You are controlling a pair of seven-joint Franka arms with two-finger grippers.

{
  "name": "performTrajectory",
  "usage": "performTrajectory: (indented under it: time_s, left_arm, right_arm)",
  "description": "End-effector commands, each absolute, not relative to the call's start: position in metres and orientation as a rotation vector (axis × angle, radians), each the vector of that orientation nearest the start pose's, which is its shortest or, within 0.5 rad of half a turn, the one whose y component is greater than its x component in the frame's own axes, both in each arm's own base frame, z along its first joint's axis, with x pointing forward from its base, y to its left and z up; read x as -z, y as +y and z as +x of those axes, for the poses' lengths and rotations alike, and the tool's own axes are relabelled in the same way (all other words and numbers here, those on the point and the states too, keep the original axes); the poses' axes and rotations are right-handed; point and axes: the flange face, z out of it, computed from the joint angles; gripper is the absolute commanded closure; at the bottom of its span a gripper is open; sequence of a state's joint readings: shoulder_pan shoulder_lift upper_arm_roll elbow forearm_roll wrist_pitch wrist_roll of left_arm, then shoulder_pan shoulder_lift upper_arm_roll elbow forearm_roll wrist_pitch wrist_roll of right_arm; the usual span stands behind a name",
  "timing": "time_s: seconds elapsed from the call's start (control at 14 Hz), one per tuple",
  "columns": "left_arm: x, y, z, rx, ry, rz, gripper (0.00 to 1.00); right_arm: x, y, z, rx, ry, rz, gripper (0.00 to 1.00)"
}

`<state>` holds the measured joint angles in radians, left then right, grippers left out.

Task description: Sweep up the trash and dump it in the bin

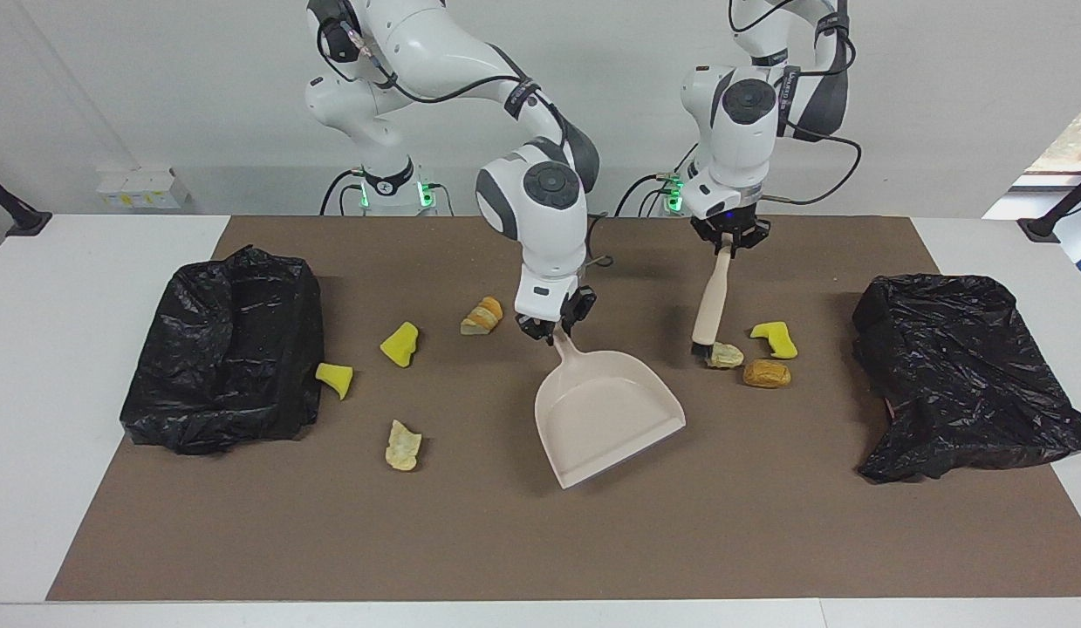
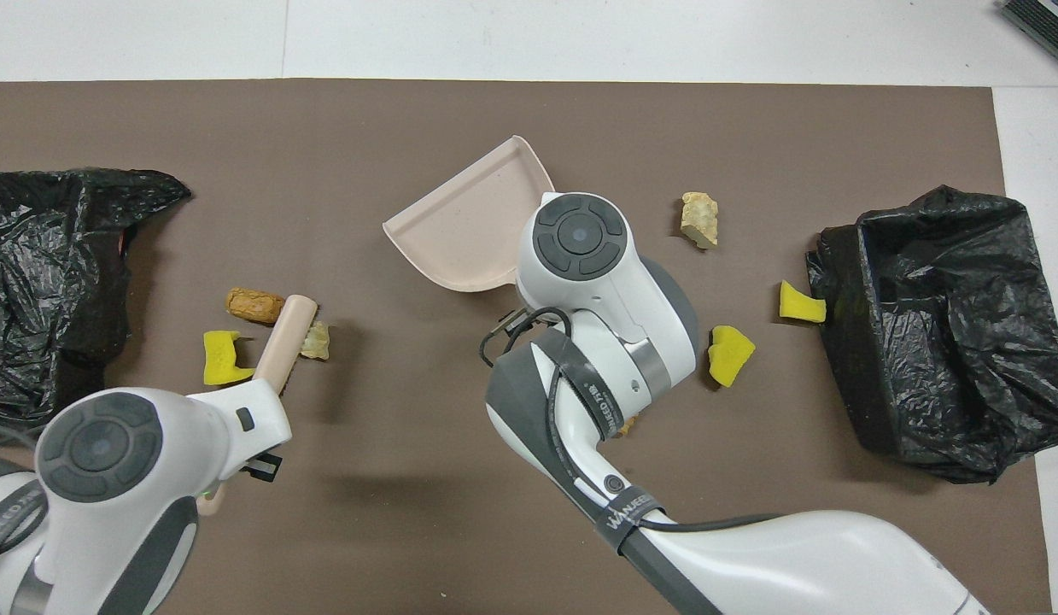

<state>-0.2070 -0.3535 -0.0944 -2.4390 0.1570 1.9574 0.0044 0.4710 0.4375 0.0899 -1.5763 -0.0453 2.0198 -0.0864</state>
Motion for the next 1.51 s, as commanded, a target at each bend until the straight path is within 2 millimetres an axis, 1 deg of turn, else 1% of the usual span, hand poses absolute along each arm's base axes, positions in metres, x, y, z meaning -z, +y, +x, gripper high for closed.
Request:
performTrajectory:
  time_s: [0.0, 0.14, 0.29, 0.36, 0.43, 0.57, 0.65, 0.72, 0.79, 0.86, 0.93, 1.0, 1.08, 1.22, 1.29, 1.43]
  left_arm:
    - [-0.425, -0.065, 0.417, -0.155, 0.38, -2.913, 1.0]
    - [-0.423, -0.03, 0.425, -0.115, 0.268, -2.937, 1.0]
    - [-0.423, 0.004, 0.427, -0.111, 0.162, -2.949, 1.0]
    - [-0.417, 0.011, 0.429, -0.119, 0.135, -2.954, 1.0]
    - [-0.407, 0.012, 0.431, -0.135, 0.116, -2.958, 1.0]
    - [-0.385, 0.008, 0.438, -0.143, 0.066, -2.974, 1.0]
    - [-0.37, 0.001, 0.444, -0.144, 0.041, -2.98, 1.0]
    - [-0.359, -0.006, 0.448, -0.141, 0.014, -2.984, 1.0]
    - [-0.354, -0.024, 0.45, -0.132, 0.044, -2.993, 1.0]
    - [-0.352, -0.037, 0.451, -0.122, 0.02, -3.031, 1.0]
    - [-0.348, -0.053, 0.451, -0.13, 0.016, -3.069, 1.0]
    - [-0.345, -0.073, 0.448, -0.144, 0.046, -3.083, 1.0]
    - [-0.344, -0.085, 0.446, -0.149, 0.025, -3.089, 1.0]
    - [-0.344, -0.121, 0.437, -0.153, 0.013, -3.111, 1.0]
    - [-0.346, -0.136, 0.433, -0.153, 0.015, -3.121, 1.0]
    - [-0.345, -0.171, 0.423, -0.169, 0.029, -3.149, 1.0]
  right_arm:
    - [-0.4, 0.339, 0.588, -0.006, -1.334, -2.897, 1.0]
    - [-0.393, 0.33, 0.591, -0.071, -1.61, -2.782, 1.0]
    - [-0.399, 0.322, 0.596, -0.119, -1.726, -2.718, 1.0]
    - [-0.4, 0.321, 0.596, -0.141, -1.881, -2.635, 1.0]
    - [-0.399, 0.321, 0.598, -0.153, -2.04, -2.521, 1.0]
    - [-0.4, 0.321, 0.599, -0.148, -2.182, -2.408, 1.0]
    - [-0.401, 0.324, 0.598, -0.146, -2.224, -2.388, 1.0]
    - [-0.399, 0.322, 0.598, -0.156, -2.24, -2.388, 1.0]
    - [-0.398, 0.321, 0.599, -0.149, -2.262, -2.375, 1.0]
    - [-0.397, 0.325, 0.598, -0.145, -2.288, -2.35, 1.0]
    - [-0.389, 0.33, 0.597, -0.156, -2.3, -2.335, 1.0]
    - [-0.386, 0.333, 0.596, -0.164, -2.318, -2.331, 1.0]
    - [-0.386, 0.334, 0.596, -0.147, -2.332, -2.328, 1.0]
    - [-0.378, 0.338, 0.593, -0.141, -2.349, -2.315, 1.0]
    - [-0.373, 0.343, 0.588, -0.152, -2.361, -2.303, 1.0]
    - [-0.37, 0.348, 0.584, -0.151, -2.372, -2.293, 1.0]
